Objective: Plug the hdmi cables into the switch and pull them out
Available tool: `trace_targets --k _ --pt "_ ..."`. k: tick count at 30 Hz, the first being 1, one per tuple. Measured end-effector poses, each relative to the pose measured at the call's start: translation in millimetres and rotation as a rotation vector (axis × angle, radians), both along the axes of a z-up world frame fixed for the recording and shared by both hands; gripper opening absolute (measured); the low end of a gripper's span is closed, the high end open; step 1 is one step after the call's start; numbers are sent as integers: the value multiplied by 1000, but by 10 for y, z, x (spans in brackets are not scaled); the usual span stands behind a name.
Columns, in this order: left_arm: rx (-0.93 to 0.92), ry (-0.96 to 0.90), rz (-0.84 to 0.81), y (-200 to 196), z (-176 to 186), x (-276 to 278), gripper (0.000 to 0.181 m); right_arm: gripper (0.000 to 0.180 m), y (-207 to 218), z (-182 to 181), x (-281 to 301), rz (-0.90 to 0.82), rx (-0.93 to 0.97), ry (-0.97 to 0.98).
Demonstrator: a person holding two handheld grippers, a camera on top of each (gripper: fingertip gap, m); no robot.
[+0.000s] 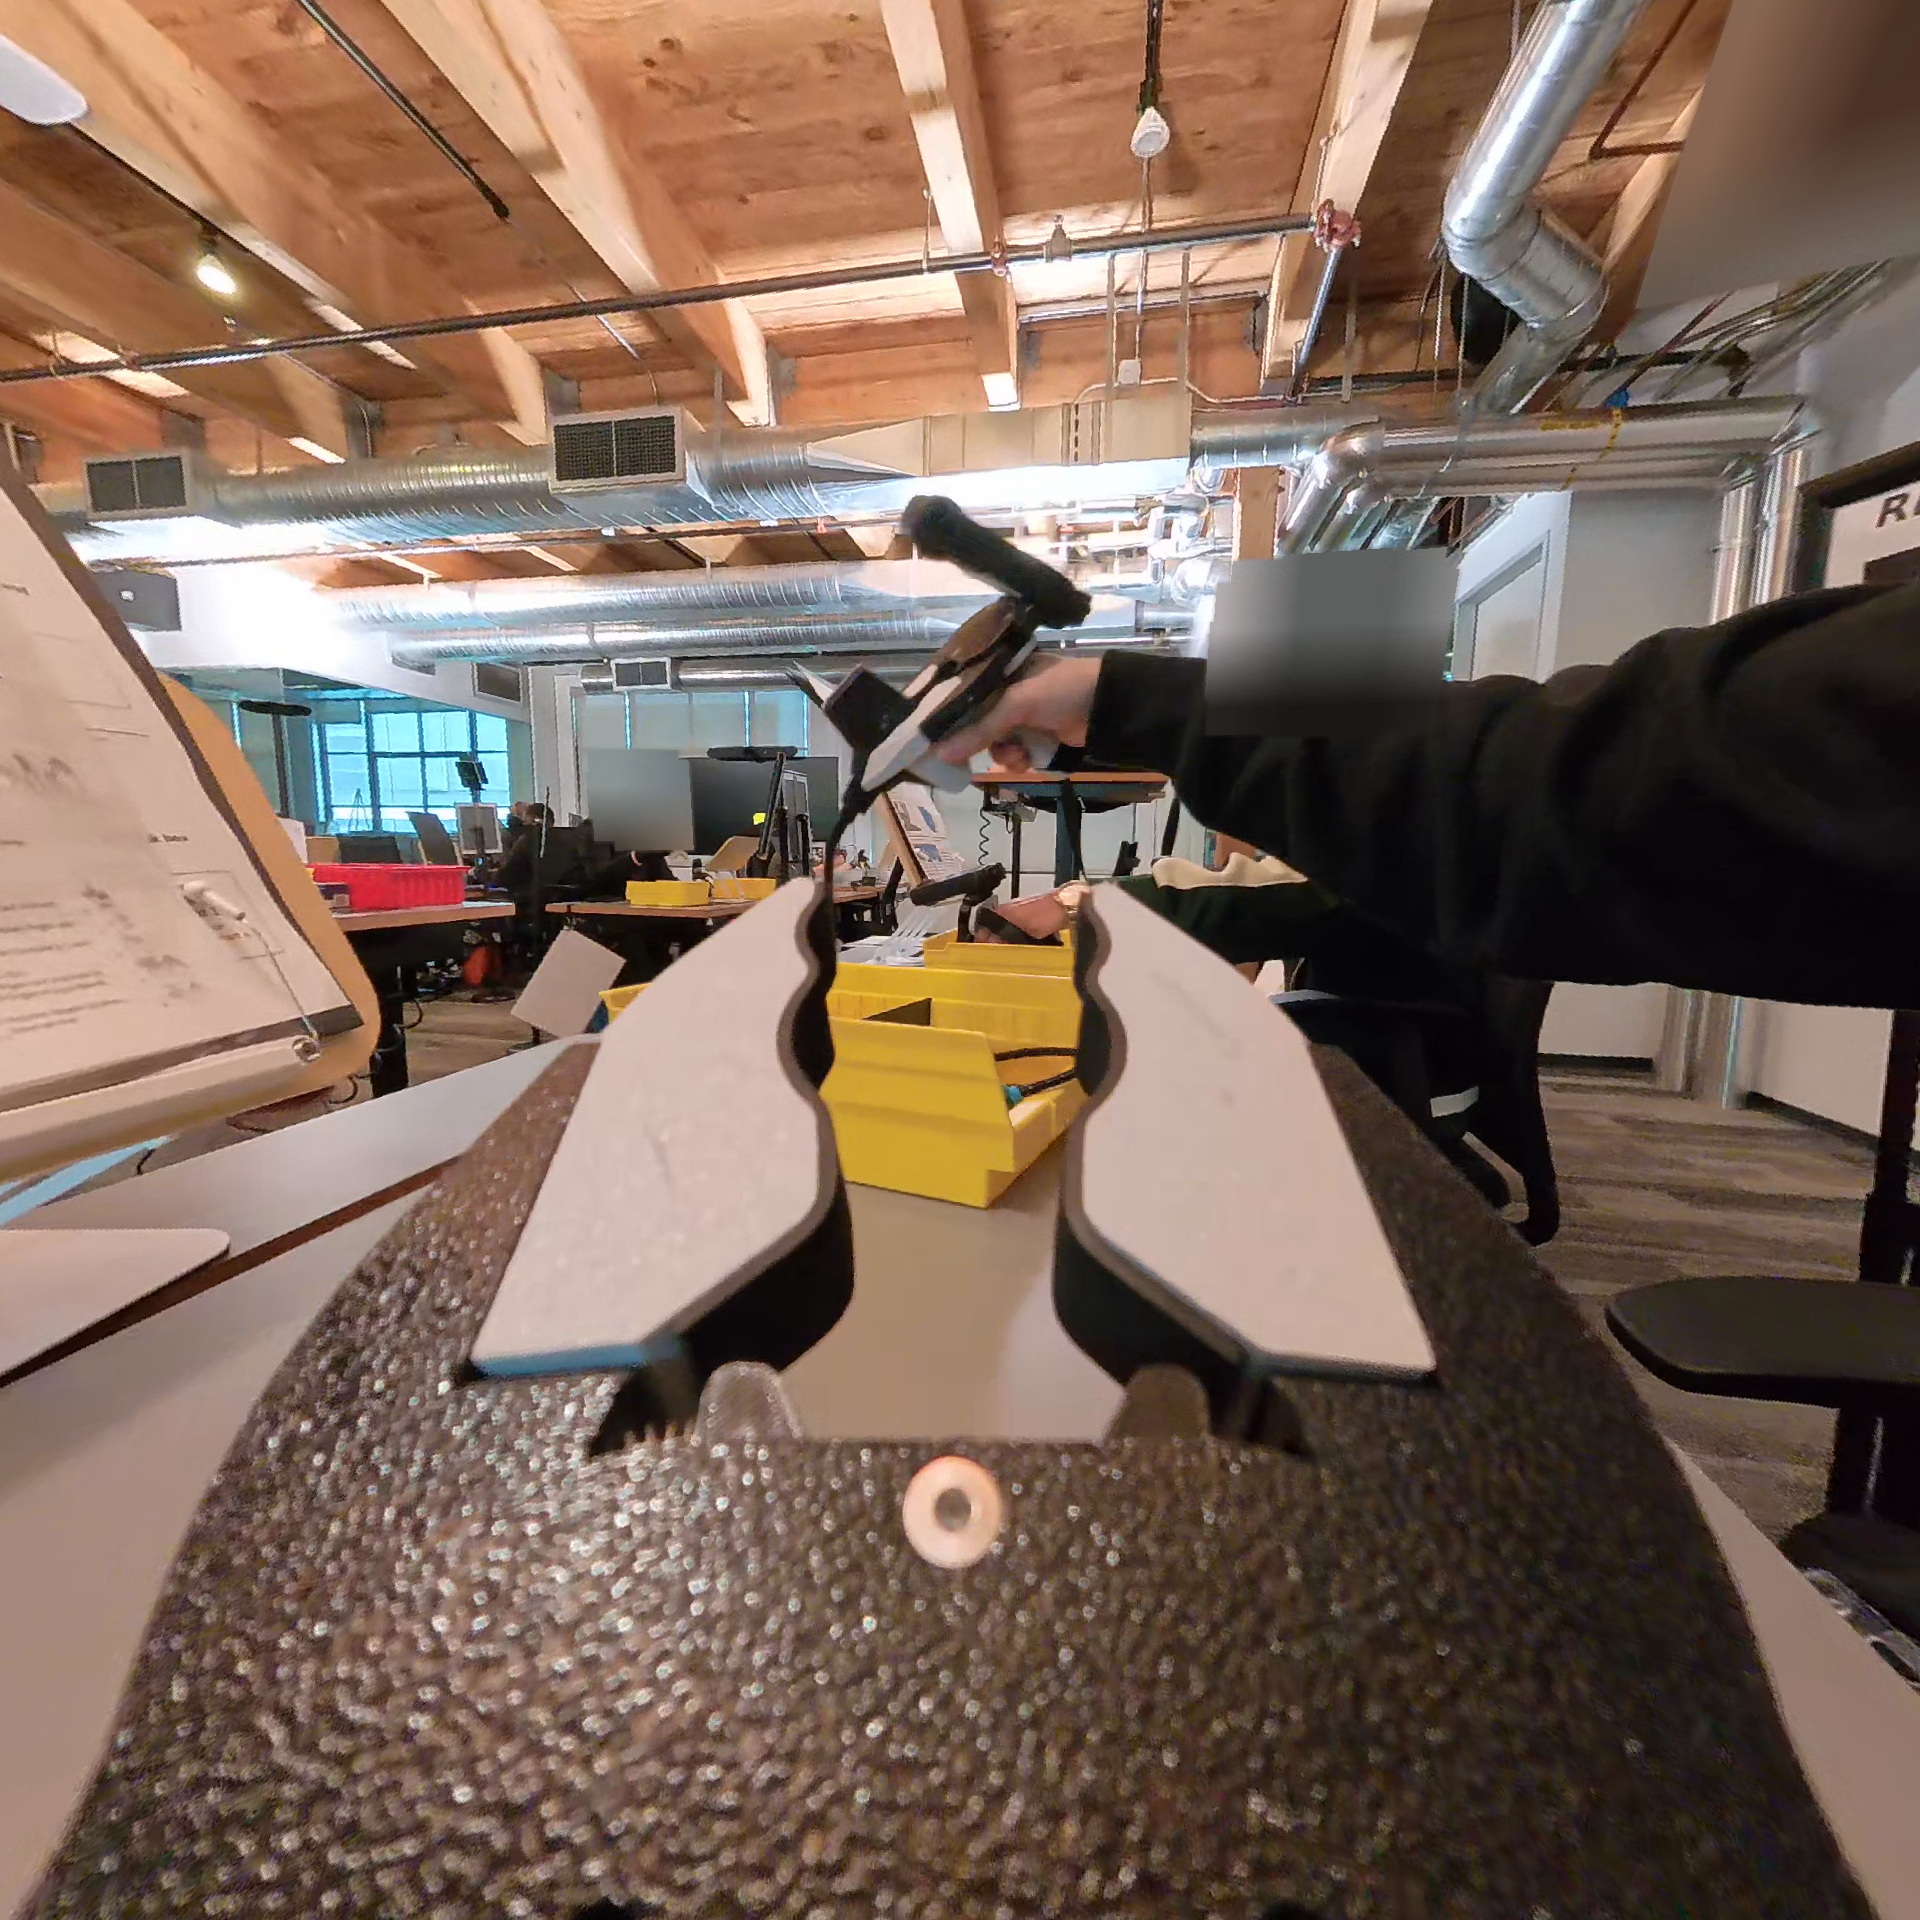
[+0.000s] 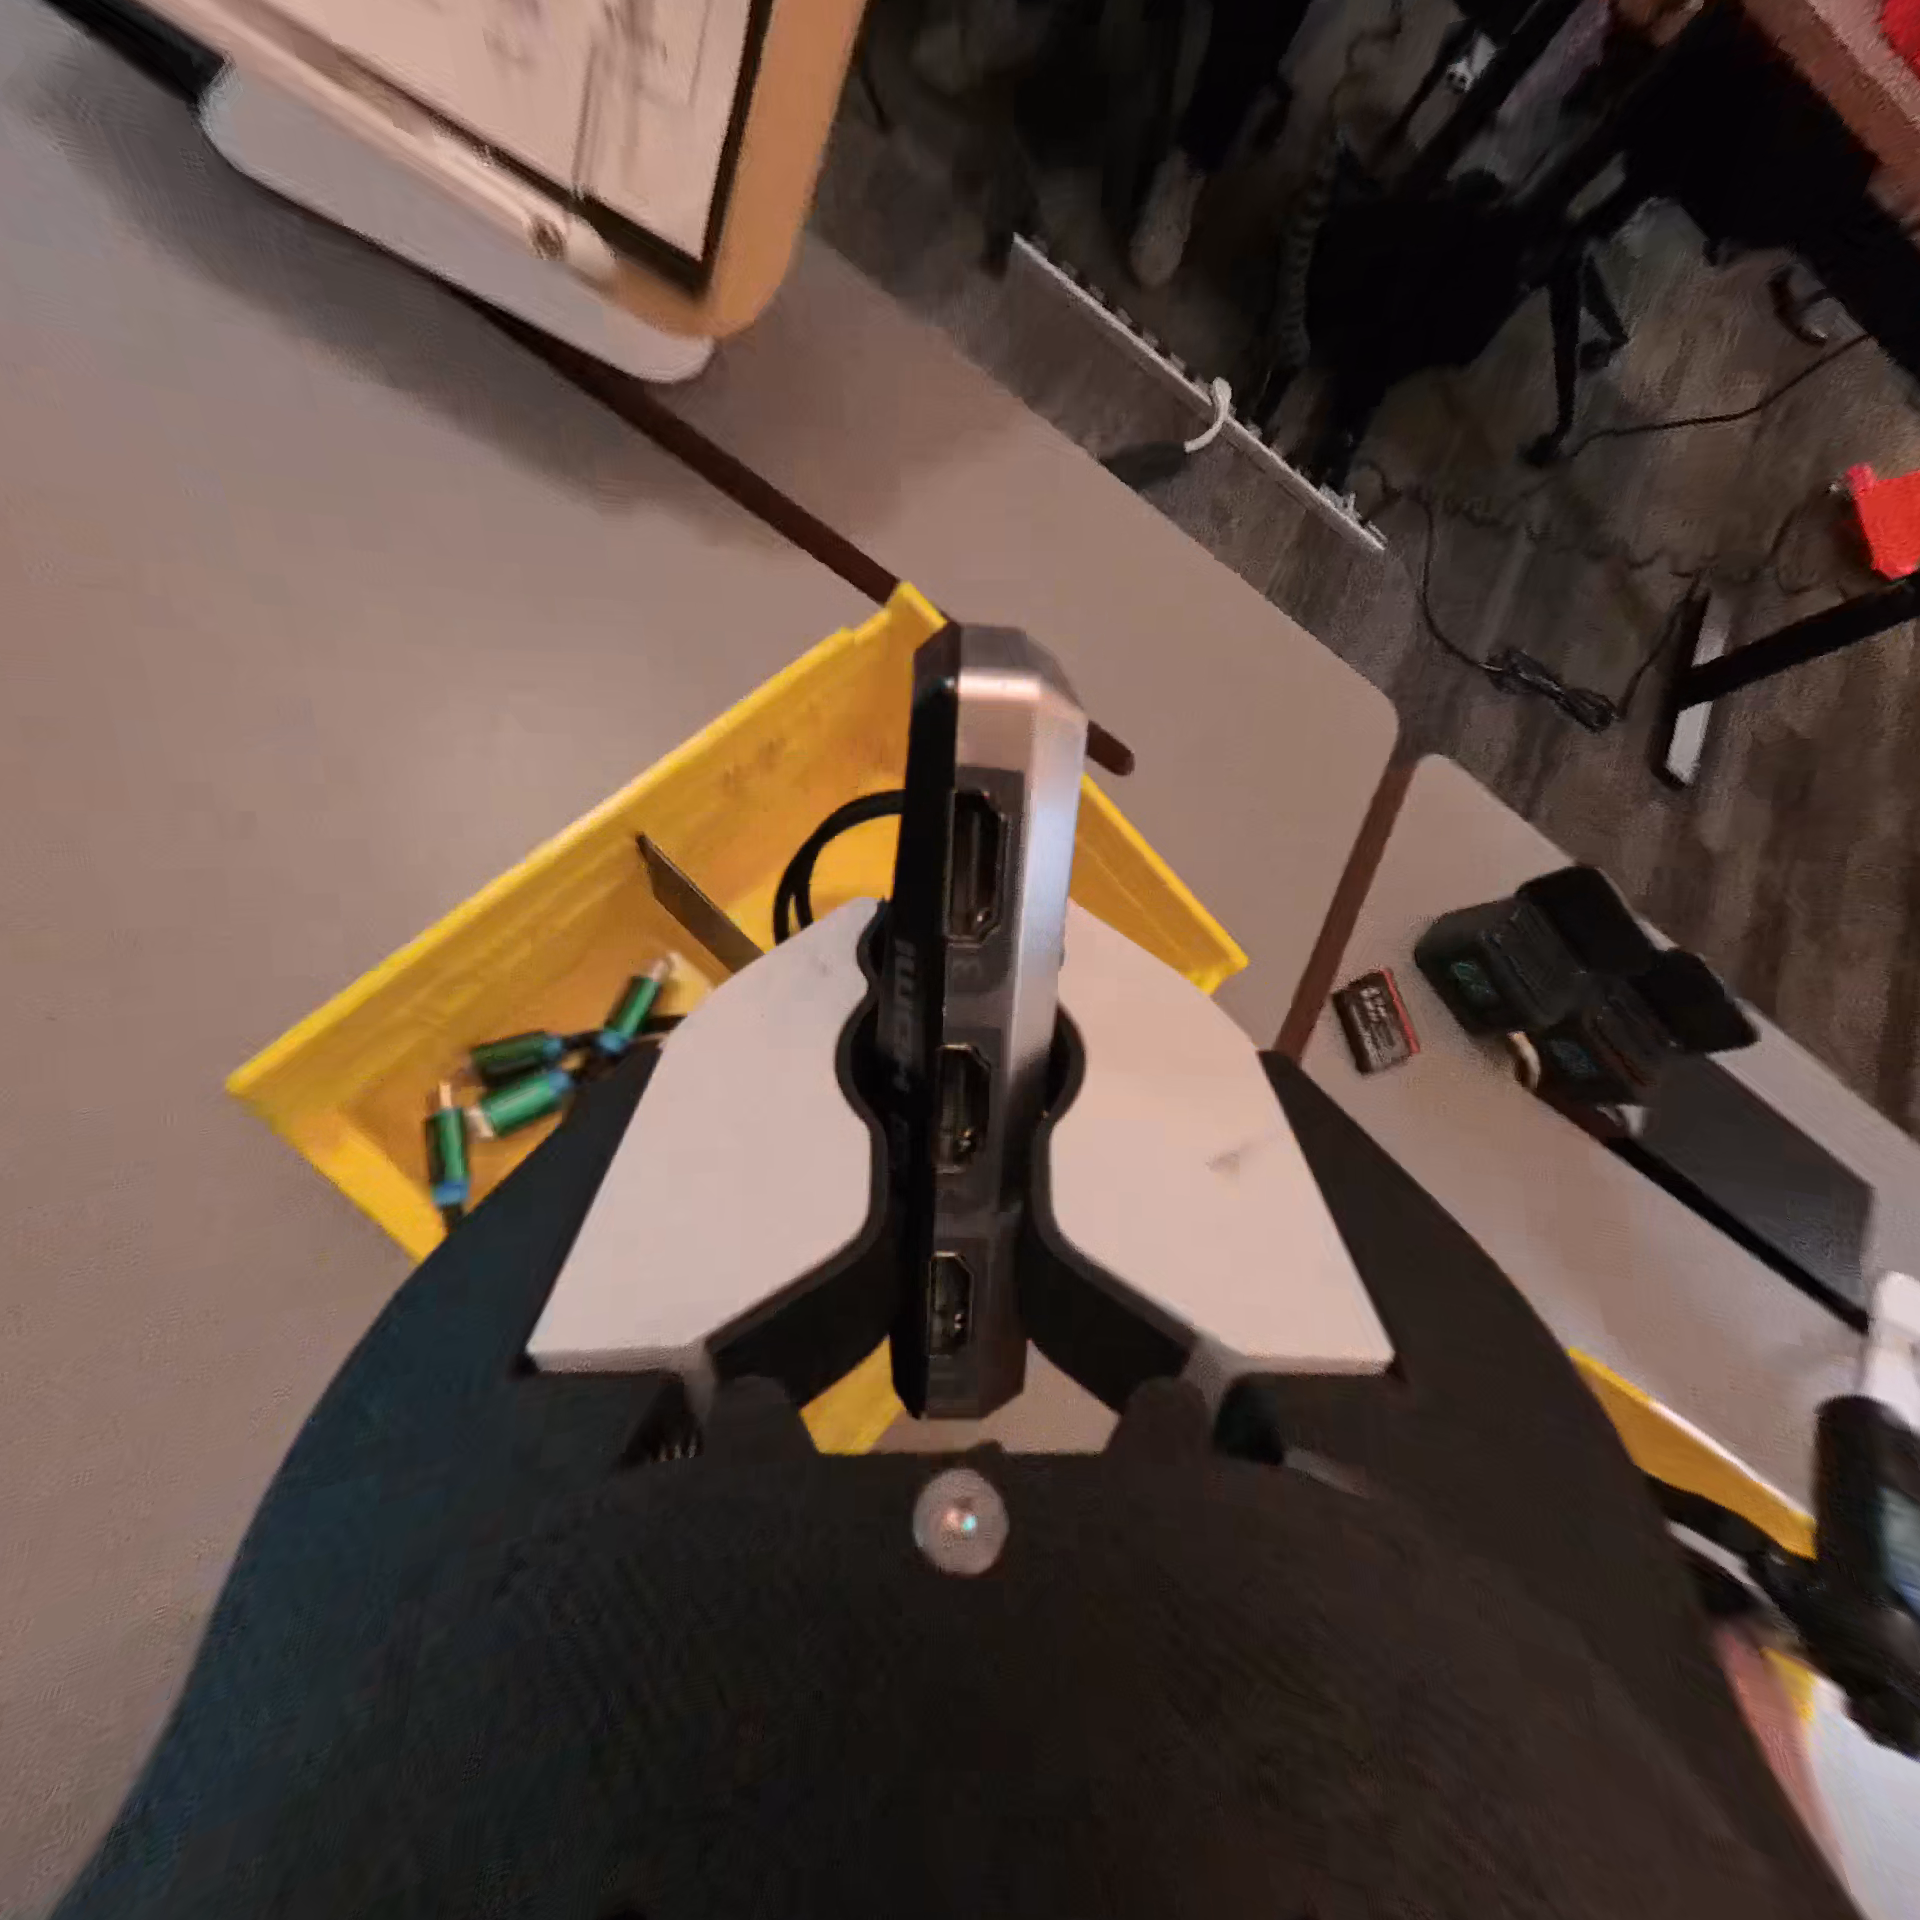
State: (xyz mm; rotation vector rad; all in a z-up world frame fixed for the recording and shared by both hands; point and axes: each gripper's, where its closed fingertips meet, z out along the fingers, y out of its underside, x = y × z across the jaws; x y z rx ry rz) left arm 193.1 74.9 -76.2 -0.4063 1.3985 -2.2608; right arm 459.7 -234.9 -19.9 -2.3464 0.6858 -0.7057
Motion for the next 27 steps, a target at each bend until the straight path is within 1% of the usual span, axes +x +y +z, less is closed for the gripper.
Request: trace_targets --k 3,7,9,12,16,18,20,23,25,27 --pt "15 17 -13 -36 -61 19 43 23 -1 -256 138 67 -303 -75" --pt "2 46 -34 -43 -116 43 43 24 3 -598 372 209 -786 -200" --pt "-8 55 -36 -23 -126 56 43 24 67 -799 470 281 -917 -233" --pt "-36 62 -43 7 -124 61 43 24 180 -1015 612 352 -1010 -330" --pt "-55 86 -66 -2 -153 78 43 26 268 -1345 606 476 -1106 -345" --pt "-44 88 -71 -23 -164 76 43 26 327 -1420 591 496 -1118 -336" --pt "-39 85 -79 -41 -163 63 43 29 373 -1444 593 486 -1084 -322" --pt "-35 87 -84 -51 -171 62 43 48 387 -1486 552 464 -992 -256" --pt "-41 88 -83 -41 -167 62 43 53 374 -1505 513 468 -950 -227" --pt "-47 87 -84 -31 -158 61 43 68 371 -1477 448 476 -914 -222"
